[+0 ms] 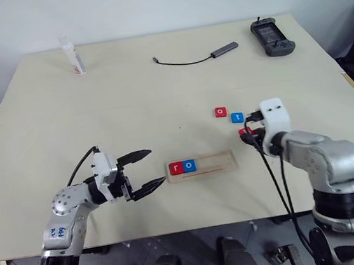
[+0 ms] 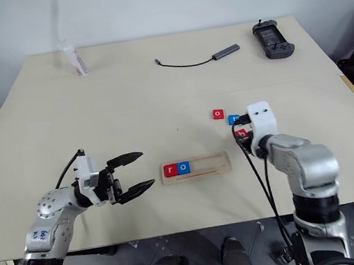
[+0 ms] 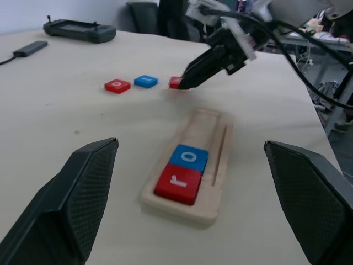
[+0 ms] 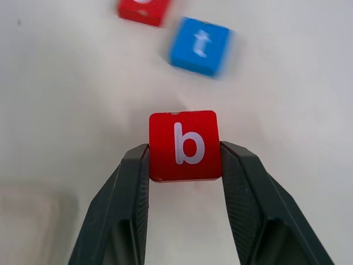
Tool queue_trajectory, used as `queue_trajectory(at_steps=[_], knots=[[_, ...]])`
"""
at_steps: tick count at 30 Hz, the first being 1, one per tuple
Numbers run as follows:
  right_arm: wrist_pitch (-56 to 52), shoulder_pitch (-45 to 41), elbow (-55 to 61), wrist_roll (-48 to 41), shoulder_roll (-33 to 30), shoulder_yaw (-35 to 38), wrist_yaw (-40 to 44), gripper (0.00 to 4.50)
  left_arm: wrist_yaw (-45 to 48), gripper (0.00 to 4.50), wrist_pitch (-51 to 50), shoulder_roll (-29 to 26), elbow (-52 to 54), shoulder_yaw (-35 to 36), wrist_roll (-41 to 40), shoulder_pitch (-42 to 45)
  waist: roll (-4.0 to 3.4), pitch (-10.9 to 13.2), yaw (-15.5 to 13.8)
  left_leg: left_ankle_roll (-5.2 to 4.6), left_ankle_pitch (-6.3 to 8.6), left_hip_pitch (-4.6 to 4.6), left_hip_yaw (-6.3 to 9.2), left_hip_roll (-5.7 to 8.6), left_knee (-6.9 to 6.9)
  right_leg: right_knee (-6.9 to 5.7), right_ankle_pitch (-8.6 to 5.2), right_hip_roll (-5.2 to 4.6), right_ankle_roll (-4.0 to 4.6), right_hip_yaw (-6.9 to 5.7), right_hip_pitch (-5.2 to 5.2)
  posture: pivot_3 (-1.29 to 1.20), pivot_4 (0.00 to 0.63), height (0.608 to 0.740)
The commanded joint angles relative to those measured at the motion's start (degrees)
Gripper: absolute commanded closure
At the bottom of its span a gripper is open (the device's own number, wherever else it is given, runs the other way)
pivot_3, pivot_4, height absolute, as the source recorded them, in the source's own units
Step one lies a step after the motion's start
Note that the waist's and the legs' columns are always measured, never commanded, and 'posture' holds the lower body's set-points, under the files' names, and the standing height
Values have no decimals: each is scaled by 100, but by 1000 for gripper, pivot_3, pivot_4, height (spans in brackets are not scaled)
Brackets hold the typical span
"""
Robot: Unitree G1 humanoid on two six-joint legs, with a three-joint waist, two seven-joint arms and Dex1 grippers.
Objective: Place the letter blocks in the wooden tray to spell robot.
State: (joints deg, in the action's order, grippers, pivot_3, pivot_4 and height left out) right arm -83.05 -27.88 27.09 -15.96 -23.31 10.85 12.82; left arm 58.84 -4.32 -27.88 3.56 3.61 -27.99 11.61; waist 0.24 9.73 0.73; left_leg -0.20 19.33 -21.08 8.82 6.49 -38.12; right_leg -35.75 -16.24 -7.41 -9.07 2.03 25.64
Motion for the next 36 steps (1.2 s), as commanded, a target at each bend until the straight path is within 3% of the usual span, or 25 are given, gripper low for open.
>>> queue_trajectory(at_steps=[1, 7, 12, 16, 21, 25, 32, 36], knots=[[-554, 259, 875, -35, 35, 365, -80, 3037, 87, 0, 104, 40, -103, -32, 1, 206, 0, 0, -1, 0, 0, -1, -1, -1, -1, 0, 0, 1, 0, 0, 0, 0, 150, 740], [-945, 1002, 1677, 144, 639, 465, -412, 3037, 442, 0, -112, -58, -170, -183, -71, 372, -3, -1, -15, 0, 0, 2, -5, -1, 2, -2, 0, 1, 0, 4, 1, 0, 150, 740], [-917, 1132, 1743, 169, 812, 422, -427, 1336, 539, 0, -145, -105, -253, -148, -65, 472, -3, -2, -52, 0, 0, 7, -9, 3, -4, -3, 1, 0, -2, 9, 0, 0, 150, 740], [-767, 1154, 1745, -117, 225, 501, 111, 5, 594, 0, -116, -110, -235, -153, -48, 432, -3, -2, -61, -1, 0, 6, -8, 5, -4, -3, 1, -2, -2, 8, 0, 0, 150, 740], [1463, 1858, 1222, -518, -2403, 270, 2405, 5, 732, 0, -25, -182, -221, -105, -59, 310, -3, 0, -104, -12, 3, 1, -6, 16, -4, 22, 2, -9, -4, 3, -5, 0, 150, 740], [4728, 2187, -351, 31, -3801, -280, 4421, 5, 871, 0, 60, -279, -268, -161, 25, 242, 6, 2, -63, -14, 6, 13, -28, 2, 3, 35, 5, -3, -10, -1, -16, 0, 150, 740], [7369, 596, -3306, 445, -3536, -1430, 6146, 5, 882, 0, 112, -254, -102, -230, 40, 185, 21, 13, -43, -15, 12, 57, -117, -31, 8, 38, 15, -6, -27, -7, -20, 0, 150, 740], [8168, -131, -4470, 796, -3172, -1842, 6468, 5, 773, 0, 97, -270, 67, -162, 24, 19, 21, 14, -55, -18, 20, 62, -129, -32, 7, 37, 15, -9, -28, -5, -18, 0, 150, 740]])
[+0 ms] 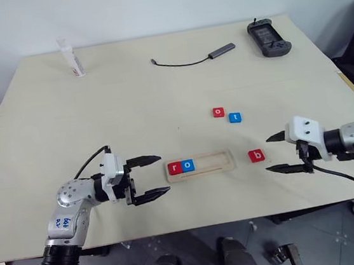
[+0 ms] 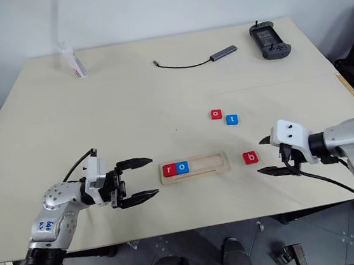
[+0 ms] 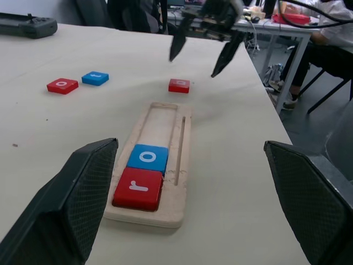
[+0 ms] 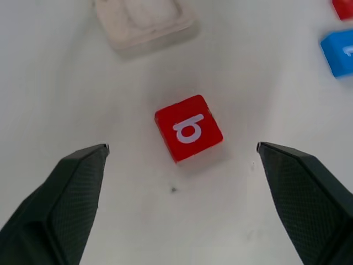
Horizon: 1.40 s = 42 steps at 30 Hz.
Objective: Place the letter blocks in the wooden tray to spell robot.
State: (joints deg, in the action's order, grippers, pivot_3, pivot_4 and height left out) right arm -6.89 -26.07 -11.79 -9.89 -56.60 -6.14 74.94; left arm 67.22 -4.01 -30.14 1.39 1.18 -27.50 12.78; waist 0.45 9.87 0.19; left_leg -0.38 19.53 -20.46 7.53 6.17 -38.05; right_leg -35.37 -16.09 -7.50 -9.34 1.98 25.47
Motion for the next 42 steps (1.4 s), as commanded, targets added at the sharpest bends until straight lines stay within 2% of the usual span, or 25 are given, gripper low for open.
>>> queue_trajectory(at_steps=[1, 6, 7, 9, 16, 17, 22, 26, 28, 34, 42], knots=[[674, -481, -852, 269, 243, -239, 354, 5, -123, 0, 37, -43, 404, 92, -37, -196, -1, 0, -3, 0, 1, 0, 0, 0, 0, 0, 0, 0, 0, 0, 0, 0, 150, 740], [1233, -1051, -1784, 570, 615, -493, 486, 5, -287, 0, -31, -105, 724, 194, -77, -516, -1, 0, 3, -7, 9, 0, -2, 0, -3, 5, 2, -1, 4, 2, 1, 0, 150, 740], [1280, -1140, -1919, 601, 685, -521, 500, 182, -315, 0, -40, -120, 759, 213, -77, -550, -1, 0, -3, -6, 9, 1, -2, 0, -4, 4, 3, 0, 5, 2, 0, 0, 150, 740], [1330, -1246, -2081, 639, 770, -559, 599, 610, -348, 0, -50, -146, 799, 236, -83, -584, 0, 0, 0, -5, 10, 1, -2, -2, -8, 3, 3, 1, 5, 2, -1, 0, 150, 740], [1396, -1461, -2253, 625, 908, -484, 800, 2907, -441, 0, -40, -206, 829, 298, -99, -610, 0, 0, 6, -3, 11, 7, -11, -4, -12, -4, 4, 1, 7, 3, -2, 0, 150, 740], [1382, -1483, -2215, 614, 909, -471, 817, 3031, -443, 0, -36, -205, 828, 297, -95, -611, 0, 0, 5, -2, 11, 8, -12, -5, -12, -5, 4, 2, 7, 3, -2, 0, 150, 740], [480, -1541, -1166, 179, 875, -405, 1195, 3028, -465, 0, -11, -192, 821, 307, -71, -617, -5, 2, 2, -2, 11, 6, -13, -4, -10, -5, 4, 1, 7, 6, 3, 0, 150, 740], [-1385, -1730, 443, -375, 1171, -621, 1109, 3028, -513, 0, 19, -171, 803, 311, -37, -655, -6, 3, 8, 1, 14, 6, -12, -8, -8, -3, 4, 2, 7, 6, 4, 0, 150, 740], [-1756, -1773, 803, -339, 1361, -792, 949, 3028, -549, 0, 26, -156, 815, 289, -15, -674, -6, 3, -3, 4, 15, 6, -13, -12, -8, -4, 4, 5, 7, 6, 6, 0, 150, 740], [-1683, -1878, 714, 192, 2021, -1364, 369, 3028, -675, 0, -2, -145, 974, 256, -1, -811, -5, 2, -78, -10, 27, 2, -4, 1, -18, -6, 5, -5, 11, -1, 3, 0, 150, 740], [-1387, -1865, 366, 500, 2157, -1575, 248, 3028, -830, 0, -39, -202, 1199, 324, -19, -1047, -5, 2, -37, -26, 41, -2, -7, 1, -13, -2, 5, -4, 11, -5, 3, 0, 150, 740]])
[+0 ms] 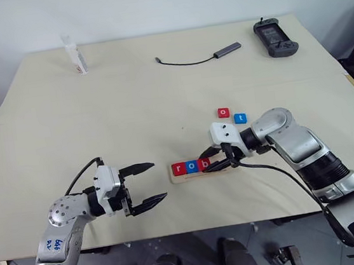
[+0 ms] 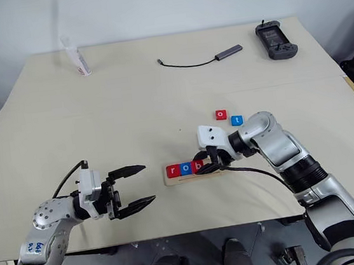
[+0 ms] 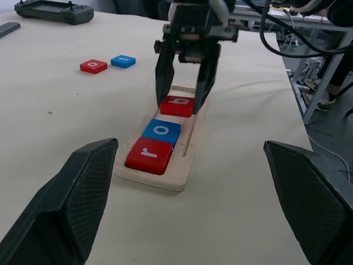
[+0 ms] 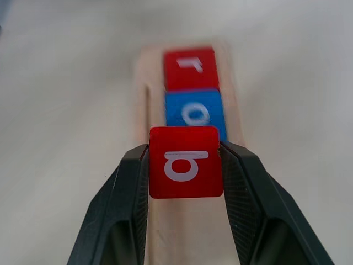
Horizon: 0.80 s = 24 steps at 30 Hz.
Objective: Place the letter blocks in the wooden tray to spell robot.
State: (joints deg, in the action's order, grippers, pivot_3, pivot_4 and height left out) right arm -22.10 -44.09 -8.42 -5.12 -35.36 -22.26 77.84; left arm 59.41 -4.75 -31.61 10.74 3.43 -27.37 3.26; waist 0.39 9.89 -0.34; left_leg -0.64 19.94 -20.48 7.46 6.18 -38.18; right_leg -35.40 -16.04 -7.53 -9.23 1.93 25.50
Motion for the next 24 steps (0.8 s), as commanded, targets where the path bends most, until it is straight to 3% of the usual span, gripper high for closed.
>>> queue_trajectory(at_steps=[1, 5, 13, 16, 24], knots=[[156, -56, 8, 39, 47, 37, -44, 3028, -59, 0, 36, -57, 278, 96, -33, -110, 0, 0, 32, 0, 0, 0, 0, 0, 2, 2, 0, 0, 0, 0, 0, 0, 150, 740], [131, -27, -18, 60, 99, 12, -30, 3028, -101, 0, 39, -59, 311, 92, -33, -134, 0, 0, 58, 1, 1, 0, -2, -4, 3, 9, 0, 3, 0, 0, 1, 0, 150, 740], [-20, -12, 251, -143, -16, 361, -97, 401, -164, 0, 46, -51, 356, 78, -31, -161, 0, 0, 46, 2, 1, 0, -3, -3, 2, 25, 0, 3, 0, 0, 0, 0, 150, 740], [-188, 91, 458, -312, -239, 561, -43, 509, -172, 0, 54, -56, 347, 81, -33, -156, 0, 0, 25, 1, 2, -2, -2, -2, 2, 26, 0, 1, 0, -1, 0, 0, 150, 740], [-512, 596, 831, -324, -576, 670, -242, 3011, -160, 0, 80, -58, 286, 85, -22, -106, 0, 0, 44, 0, 3, -3, -3, -3, 3, 29, 0, 2, 0, 0, -1, 0, 150, 740]])
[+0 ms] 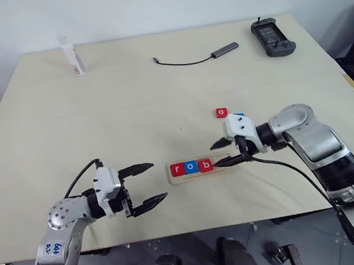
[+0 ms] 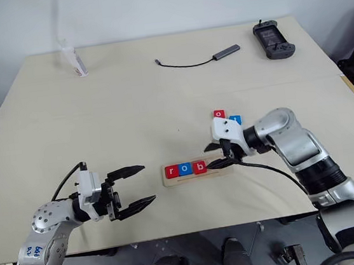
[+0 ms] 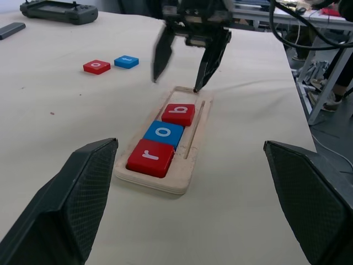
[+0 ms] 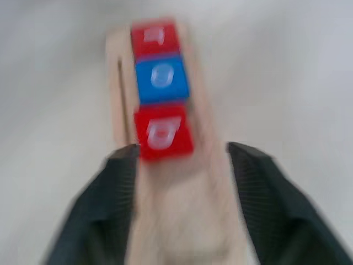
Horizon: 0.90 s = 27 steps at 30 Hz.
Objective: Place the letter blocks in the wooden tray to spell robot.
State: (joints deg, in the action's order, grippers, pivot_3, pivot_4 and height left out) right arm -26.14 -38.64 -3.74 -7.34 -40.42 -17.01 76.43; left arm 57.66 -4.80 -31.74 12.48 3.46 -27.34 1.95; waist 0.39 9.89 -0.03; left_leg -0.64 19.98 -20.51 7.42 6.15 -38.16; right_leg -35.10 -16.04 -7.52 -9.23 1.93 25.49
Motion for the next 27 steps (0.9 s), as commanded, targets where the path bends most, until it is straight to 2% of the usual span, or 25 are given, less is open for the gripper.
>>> queue_trajectory(at_steps=[1, 4, 5, 13, 23, 27], knots=[[-144, 110, 421, -101, -61, 136, -135, 3329, 15, 0, 81, -47, 111, 81, -26, 32, 0, 0, 23, 0, 0, 0, -2, -2, 0, 0, 0, 1, 0, 1, 1, 0, 150, 740], [-243, 261, 602, -113, -16, 75, -204, 4353, 14, 0, 61, -56, 123, 80, -29, 45, 0, 0, 12, 2, 1, 0, -3, -5, 0, 0, 0, 4, 0, 1, 2, 0, 150, 740], [-276, 286, 647, -117, -5, 61, -223, 4475, 14, 0, 55, -60, 128, 80, -30, 47, 0, 0, 6, 1, 1, 0, -3, -4, 0, 0, 0, 3, 0, 1, 2, 0, 150, 740], [-478, 141, 509, 5, 280, -87, -575, 4475, -54, 0, 1, -81, 251, 97, -47, -43, 0, 0, 11, 1, 1, 0, -3, -2, -1, 0, 0, 1, 0, 1, 1, 0, 150, 740], [-432, -3, 374, 22, 306, -74, -695, 4475, -135, 0, -10, -80, 280, 99, -48, -56, 0, 0, 7, 0, 1, 0, -2, -1, -1, 0, 0, 0, 0, 0, 1, 0, 150, 740], [-397, 203, 703, -447, 128, 599, -697, 4475, -129, 0, 10, -76, 245, 94, -56, -51, 0, 0, 4, 0, 1, 0, -2, -1, -1, 0, 0, 1, 0, 0, 1, 0, 150, 740]])
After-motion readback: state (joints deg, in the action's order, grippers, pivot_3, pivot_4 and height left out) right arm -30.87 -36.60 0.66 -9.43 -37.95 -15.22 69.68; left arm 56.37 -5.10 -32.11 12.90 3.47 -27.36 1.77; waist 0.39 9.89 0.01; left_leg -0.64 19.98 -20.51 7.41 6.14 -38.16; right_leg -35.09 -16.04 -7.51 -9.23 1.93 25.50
